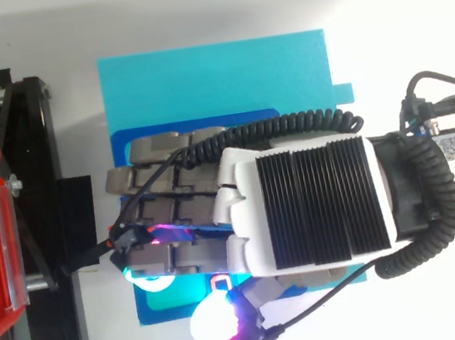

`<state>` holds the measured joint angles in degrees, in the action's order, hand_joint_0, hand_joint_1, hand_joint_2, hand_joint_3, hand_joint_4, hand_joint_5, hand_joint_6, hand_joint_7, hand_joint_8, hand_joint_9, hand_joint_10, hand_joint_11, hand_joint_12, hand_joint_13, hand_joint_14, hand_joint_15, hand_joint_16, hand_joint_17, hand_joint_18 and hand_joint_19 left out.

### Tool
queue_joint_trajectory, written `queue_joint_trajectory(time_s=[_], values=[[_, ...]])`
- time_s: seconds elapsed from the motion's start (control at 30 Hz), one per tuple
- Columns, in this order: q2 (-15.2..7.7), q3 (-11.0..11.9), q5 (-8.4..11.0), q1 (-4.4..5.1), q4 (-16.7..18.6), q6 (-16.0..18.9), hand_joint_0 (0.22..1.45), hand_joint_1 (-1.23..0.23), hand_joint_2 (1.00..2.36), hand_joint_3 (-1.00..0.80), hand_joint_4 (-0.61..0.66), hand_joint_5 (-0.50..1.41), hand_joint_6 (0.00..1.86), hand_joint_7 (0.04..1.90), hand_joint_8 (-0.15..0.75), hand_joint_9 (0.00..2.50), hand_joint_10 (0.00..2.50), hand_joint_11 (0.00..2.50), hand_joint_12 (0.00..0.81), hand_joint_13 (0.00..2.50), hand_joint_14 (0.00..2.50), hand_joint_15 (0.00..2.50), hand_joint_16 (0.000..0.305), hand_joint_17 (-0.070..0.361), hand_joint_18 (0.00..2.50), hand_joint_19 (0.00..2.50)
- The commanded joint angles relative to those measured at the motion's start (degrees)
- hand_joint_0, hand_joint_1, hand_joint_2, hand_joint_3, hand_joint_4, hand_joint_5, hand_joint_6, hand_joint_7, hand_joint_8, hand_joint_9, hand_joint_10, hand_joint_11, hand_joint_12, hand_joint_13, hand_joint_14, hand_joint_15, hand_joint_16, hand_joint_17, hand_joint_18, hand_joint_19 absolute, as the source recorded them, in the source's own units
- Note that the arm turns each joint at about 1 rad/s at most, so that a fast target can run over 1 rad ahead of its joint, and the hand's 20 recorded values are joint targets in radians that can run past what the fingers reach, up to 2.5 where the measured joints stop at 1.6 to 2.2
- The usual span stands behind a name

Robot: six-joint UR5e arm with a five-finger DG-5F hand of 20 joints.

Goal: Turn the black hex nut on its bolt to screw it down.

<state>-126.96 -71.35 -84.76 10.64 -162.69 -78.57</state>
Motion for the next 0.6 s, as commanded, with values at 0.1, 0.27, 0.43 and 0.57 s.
queue_joint_trajectory(time_s=[0.1,0.27,0.43,0.57], values=[[0.0,0.1,-0.93,-0.18,-0.8,-0.4,0.54,-0.46,1.0,-0.5,0.21,-0.08,0.55,1.15,0.291,0.63,0.0,0.12,0.315,0.56,0.0,0.04,0.041,0.091,0.49,0.16],[0.0,0.4,-0.93,-0.18,-0.8,-2.0,0.53,-0.46,1.0,-0.5,0.22,-0.08,0.56,1.14,0.29,0.63,0.0,0.13,0.316,0.56,0.0,0.04,0.041,0.092,0.49,0.16],[0.0,2.7,-1.02,-0.35,-2.6,-2.6,0.53,-0.46,1.0,-0.5,0.22,-0.08,0.56,1.13,0.291,0.63,0.0,0.13,0.317,0.56,0.0,0.04,0.041,0.092,0.5,0.17],[0.0,4.5,-1.63,-0.62,-6.2,-2.9,0.53,-0.46,1.0,-0.5,0.21,-0.08,0.58,1.11,0.291,0.63,0.0,0.13,0.319,0.57,0.0,0.05,0.041,0.092,0.5,0.17]])
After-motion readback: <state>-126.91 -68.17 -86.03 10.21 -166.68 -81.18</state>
